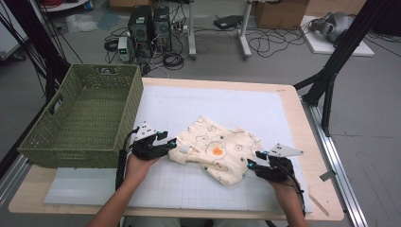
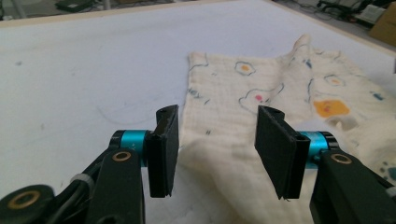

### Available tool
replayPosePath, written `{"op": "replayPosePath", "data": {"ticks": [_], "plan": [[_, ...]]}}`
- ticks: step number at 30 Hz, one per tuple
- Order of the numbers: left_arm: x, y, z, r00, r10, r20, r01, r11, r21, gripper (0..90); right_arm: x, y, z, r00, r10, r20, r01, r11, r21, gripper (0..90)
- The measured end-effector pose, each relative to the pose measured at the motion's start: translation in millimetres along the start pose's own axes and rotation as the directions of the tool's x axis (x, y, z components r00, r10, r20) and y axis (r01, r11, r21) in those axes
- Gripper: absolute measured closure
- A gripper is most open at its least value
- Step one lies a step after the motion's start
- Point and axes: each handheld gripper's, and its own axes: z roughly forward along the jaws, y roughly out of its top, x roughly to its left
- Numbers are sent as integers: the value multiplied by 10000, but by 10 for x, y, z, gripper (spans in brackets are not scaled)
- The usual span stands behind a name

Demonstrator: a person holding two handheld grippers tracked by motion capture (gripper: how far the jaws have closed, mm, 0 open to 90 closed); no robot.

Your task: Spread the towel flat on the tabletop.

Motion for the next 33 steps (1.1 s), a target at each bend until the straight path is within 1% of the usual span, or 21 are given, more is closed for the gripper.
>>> {"op": "replayPosePath", "data": {"ticks": [1,3,5,7,8,9,10,11,12,13,14,15,17,18,20,21,25,28,30,32,33], "plan": [[0,32,37,9998,-10,180,10,10000,10,489,31,21,38,9999,50,-90,-50,10000,21,439],[3,74,128,9988,-97,475,82,9994,325,459,108,72,159,9999,-102,-69,103,9998,160,404],[5,86,230,9994,-82,325,61,9979,642,452,161,104,297,9994,-266,-212,278,9980,569,430],[22,75,320,9994,-156,298,120,9928,1193,444,189,110,398,9986,-509,-139,521,9931,1049,449],[26,49,373,9993,-234,295,187,9885,1497,434,196,110,419,9982,-575,-166,589,9921,1107,460],[31,27,403,9994,-172,305,114,9836,1799,425,187,120,428,9980,-589,-231,610,9927,1044,499],[34,4,429,9994,-111,338,40,9789,2045,425,179,127,432,9976,-583,-384,621,9925,1054,569],[37,-12,449,9994,-5,343,-73,9741,2260,425,170,132,433,9965,-647,-523,698,9921,1039,663],[35,-22,461,9995,7,325,-81,9737,2278,427,168,140,433,9961,-712,-521,765,9914,1066,762],[33,-21,463,9995,117,298,-182,9731,2298,449,173,150,433,9955,-877,-372,913,9897,1105,859],[25,-22,465,9995,209,245,-259,9737,2264,506,184,161,438,9930,-1176,-97,1179,9861,1168,874],[17,-25,467,9989,342,329,-410,9715,2334,605,183,172,453,9909,-1340,149,1314,9845,1165,878],[-20,-22,478,9963,830,223,-859,9657,2450,830,152,197,494,9885,-1400,569,1332,9849,1102,880],[-21,-21,483,9963,837,166,-853,9667,2414,857,125,207,511,9883,-1343,718,1265,9865,1037,880],[4,-11,475,9968,785,-133,-736,9725,2208,864,52,230,547,9877,-1221,978,1127,9890,958,881],[26,-5,467,9966,728,-379,-638,9778,1998,866,19,243,560,9870,-1194,1074,1093,9894,954,880],[97,14,471,9960,455,-775,-335,9882,1497,867,-111,331,652,9786,-1229,1651,1064,9887,1055,880],[121,40,500,9925,563,-1082,-416,9902,1334,867,-209,412,734,9643,-1467,2204,1225,9852,1197,881],[130,57,532,9902,588,-1269,-427,9911,1264,867,-278,472,776,9549,-1372,2634,1097,9871,1164,881],[125,58,555,9895,616,-1306,-456,9915,1222,865,-324,510,819,9508,-1200,2855,882,9887,1216,880],[123,57,552,9894,671,-1286,-512,9911,1231,859,-325,519,838,9522,-1075,2858,744,9895,1243,879]]}}
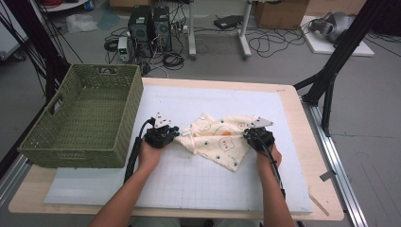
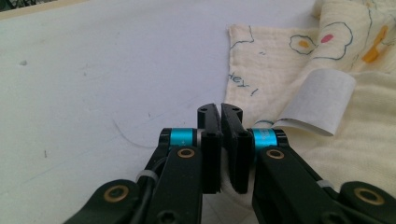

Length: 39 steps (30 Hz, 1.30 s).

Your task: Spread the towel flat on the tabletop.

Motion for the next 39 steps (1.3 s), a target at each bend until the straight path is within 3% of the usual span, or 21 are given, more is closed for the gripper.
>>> {"op": "replayPosePath", "data": {"ticks": [1,2,5,8,11,15,18,20,24,26,27,29,30,32,35,39], "plan": [[7,2,-15,10000,-5,48,5,10000,-1,833,12,7,5,10000,-55,10,55,10000,-11,870],[16,3,-26,10000,-82,-3,82,10000,-52,749,31,13,-8,9999,-106,-8,106,9999,-37,826],[92,33,-132,9980,-627,81,630,9974,-358,592,57,17,-108,9994,-39,-330,29,9995,-303,690],[117,84,-255,9948,-871,533,917,9915,-921,546,74,8,-258,9983,110,-568,-156,9966,-813,600],[60,121,-323,9919,-604,1120,753,9882,-1337,531,110,-23,-417,9959,83,-896,-184,9935,-1123,492],[-49,141,-318,9862,-270,1636,493,9898,-1337,517,184,-125,-600,9878,38,-1559,-243,9912,-1298,442],[-107,142,-297,9837,-175,1787,396,9919,-1204,500,301,-258,-687,9680,230,-2499,-612,9874,-1460,445],[-119,143,-290,9835,-238,1792,457,9919,-1189,495,402,-345,-697,9553,97,-2953,-542,9883,-1426,465],[-109,150,-313,9856,-259,1671,461,9919,-1186,495,561,-393,-640,9135,-58,-4068,-286,9965,-783,521],[-94,153,-328,9860,-323,1635,529,9910,-1229,495,606,-435,-594,8962,-307,-4427,118,9989,-454,617],[-93,154,-333,9867,-354,1589,556,9907,-1243,496,620,-460,-601,8993,-391,-4355,153,9982,-579,678],[-94,157,-342,9859,-379,1628,588,9904,-1252,497,593,-472,-625,8937,-507,-4458,299,9981,-535,814],[-101,159,-346,9862,-333,1623,536,9910,-1225,497,575,-481,-650,8948,-558,-4429,411,9982,-427,856],[-115,163,-354,9851,-262,1700,474,9914,-1220,501,523,-516,-713,8992,-766,-4308,710,9971,-292,861],[-146,163,-362,9825,-14,1863,235,9929,-1167,539,426,-611,-843,9188,-1138,-3780,1184,9929,-110,858],[-201,166,-339,9782,-86,2073,293,9949,-970,533,286,-743,-974,9327,-937,-3483,973,9952,-72,788]]}}
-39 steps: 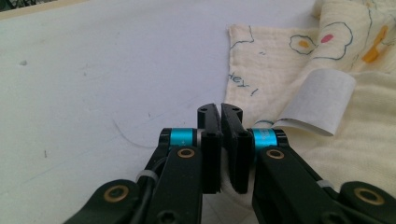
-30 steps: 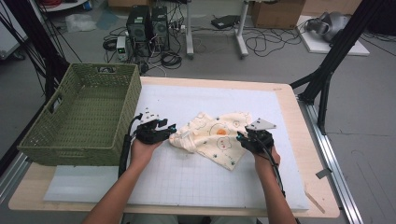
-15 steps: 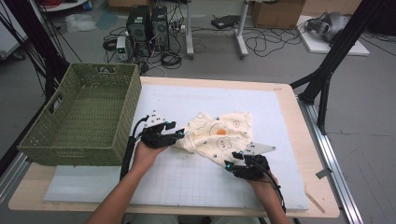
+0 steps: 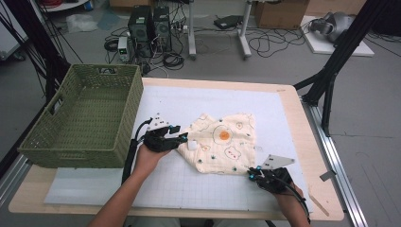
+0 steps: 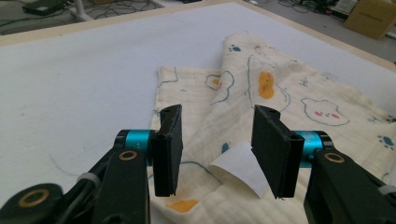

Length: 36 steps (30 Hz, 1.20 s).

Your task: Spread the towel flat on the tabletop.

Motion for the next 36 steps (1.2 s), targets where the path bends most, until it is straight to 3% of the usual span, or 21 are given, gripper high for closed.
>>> {"op": "replayPosePath", "data": {"ticks": [3,7,10,14,16,17,18,20,23,27,36], "plan": [[-69,-3,60,9996,-87,258,83,9999,144,534,-63,-27,-78,9986,510,150,-502,9973,-540,686],[-230,-33,227,9982,239,552,-280,9969,730,528,-92,-15,-100,9956,822,447,-773,9917,-1026,604],[-304,-64,346,9981,372,498,-427,9925,1147,499,-89,-12,-93,9947,875,536,-813,9906,-1097,557],[-397,-134,504,9965,796,261,-831,9796,1828,457,-99,-10,-96,9920,1059,693,-966,9873,-1262,481],[-430,-162,539,9934,1136,175,-1147,9697,2156,530,-101,-9,-110,9880,1257,901,-1126,9840,-1382,448],[-448,-184,549,9896,1435,55,-1407,9608,2389,628,-108,-11,-120,9874,1306,890,-1169,9826,-1447,447],[-454,-193,544,9869,1614,4,-1568,9579,2403,711,-114,-15,-131,9865,1345,930,-1195,9812,-1515,447],[-463,-195,490,9860,1666,-71,-1606,9605,2271,815,-124,-26,-145,9860,1356,974,-1199,9810,-1522,447],[-447,-189,388,9882,1531,-42,-1490,9672,2060,818,-135,-42,-151,9848,1413,1012,-1250,9803,-1527,448],[-382,-210,146,9941,1084,-72,-1062,9836,1461,811,-132,-43,-148,9839,1452,1044,-1285,9800,-1516,448],[-200,-488,-473,9993,291,-218,-261,9918,1254,812,-102,-17,-93,9795,1517,1323,-1344,9822,-1311,456]]}}
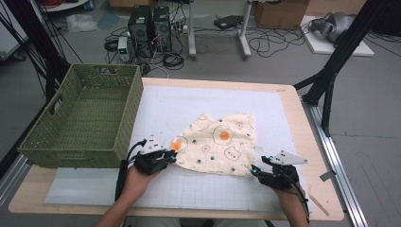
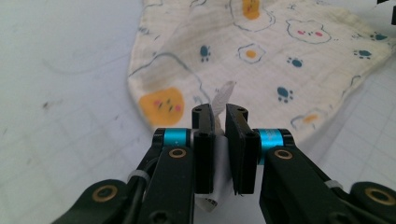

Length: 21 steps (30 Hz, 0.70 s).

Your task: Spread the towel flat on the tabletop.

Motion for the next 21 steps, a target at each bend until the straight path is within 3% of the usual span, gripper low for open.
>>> {"op": "replayPosePath", "data": {"ticks": [2,4,8,11,18,20,21], "plan": [[26,-39,-95,9997,-251,68,251,9997,11,812,18,9,21,10000,41,34,-42,10000,78,457],[25,-53,-165,9996,-240,166,238,9997,91,809,34,21,40,10000,35,52,-35,9999,107,457],[67,-60,-265,9988,-336,-364,327,9991,-259,555,66,38,87,10000,-29,19,29,9998,171,455],[167,-32,-289,9961,-617,-629,576,9962,-652,461,94,48,131,10000,-71,13,71,9998,212,454],[351,78,-201,9915,-969,-871,873,9903,-1078,437,172,56,224,9991,-52,-416,69,9991,419,490],[377,81,-180,9907,-1063,-853,961,9886,-1160,436,202,38,287,9976,-266,-637,312,9968,733,554],[385,79,-172,9904,-1062,-880,960,9889,-1135,437,203,28,288,9963,-183,-844,236,9978,616,629]]}}
